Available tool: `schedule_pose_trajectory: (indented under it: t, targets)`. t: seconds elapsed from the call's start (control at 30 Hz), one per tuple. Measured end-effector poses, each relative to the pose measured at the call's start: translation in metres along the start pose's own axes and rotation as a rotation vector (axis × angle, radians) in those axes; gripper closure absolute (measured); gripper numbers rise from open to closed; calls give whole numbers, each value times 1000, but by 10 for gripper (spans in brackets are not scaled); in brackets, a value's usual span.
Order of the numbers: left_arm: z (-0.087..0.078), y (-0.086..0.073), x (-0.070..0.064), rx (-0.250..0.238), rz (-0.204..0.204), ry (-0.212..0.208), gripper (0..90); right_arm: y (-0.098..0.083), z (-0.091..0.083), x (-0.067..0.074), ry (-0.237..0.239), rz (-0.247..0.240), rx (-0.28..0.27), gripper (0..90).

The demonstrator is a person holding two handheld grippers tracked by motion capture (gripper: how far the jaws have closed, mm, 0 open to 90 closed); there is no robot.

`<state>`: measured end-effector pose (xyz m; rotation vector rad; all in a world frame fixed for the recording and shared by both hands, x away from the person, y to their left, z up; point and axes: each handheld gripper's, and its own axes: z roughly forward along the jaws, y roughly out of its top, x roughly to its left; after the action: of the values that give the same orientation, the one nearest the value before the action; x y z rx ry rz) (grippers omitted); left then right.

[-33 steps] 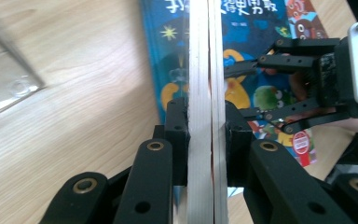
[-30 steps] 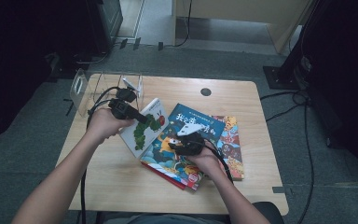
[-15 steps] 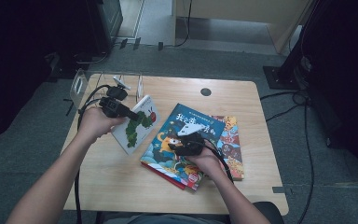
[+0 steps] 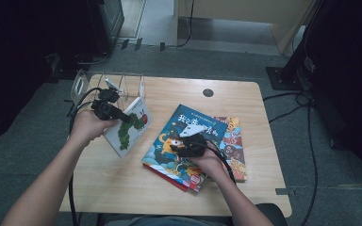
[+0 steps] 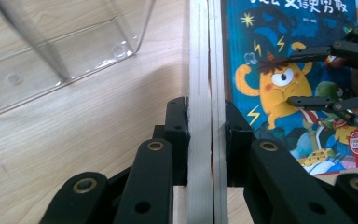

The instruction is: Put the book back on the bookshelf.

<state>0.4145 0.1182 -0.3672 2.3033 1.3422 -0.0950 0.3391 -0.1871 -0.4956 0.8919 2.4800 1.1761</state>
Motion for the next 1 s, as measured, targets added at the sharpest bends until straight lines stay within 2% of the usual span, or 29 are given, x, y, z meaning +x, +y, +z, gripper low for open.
schedule_pose_trajectory:
  t: [0.17,0.3,0.5,0.67,0.7,0.83,0.87,1.0]
  targets:
    - [-2,-5,7,-4,-19,8,777,0,0,0,5,-1,1,414]
    - [-4,-10,12,-11,-49,2,777,0,0,0,9,-2,5,396]
    - [-8,-16,20,-23,-89,20,778,1,1,0,11,-10,7,382]
    - [-9,-17,23,-26,-109,31,778,1,2,0,8,-9,7,375]
    - [-9,-17,25,-37,-129,37,778,1,2,0,8,-9,7,375]
    - [-9,-15,28,-45,-151,55,777,1,2,0,7,-9,6,375]
    - [-8,-14,29,-54,-172,66,777,1,2,0,8,-10,6,375]
    - [-5,-11,30,-51,-192,69,778,1,2,0,7,-10,6,375]
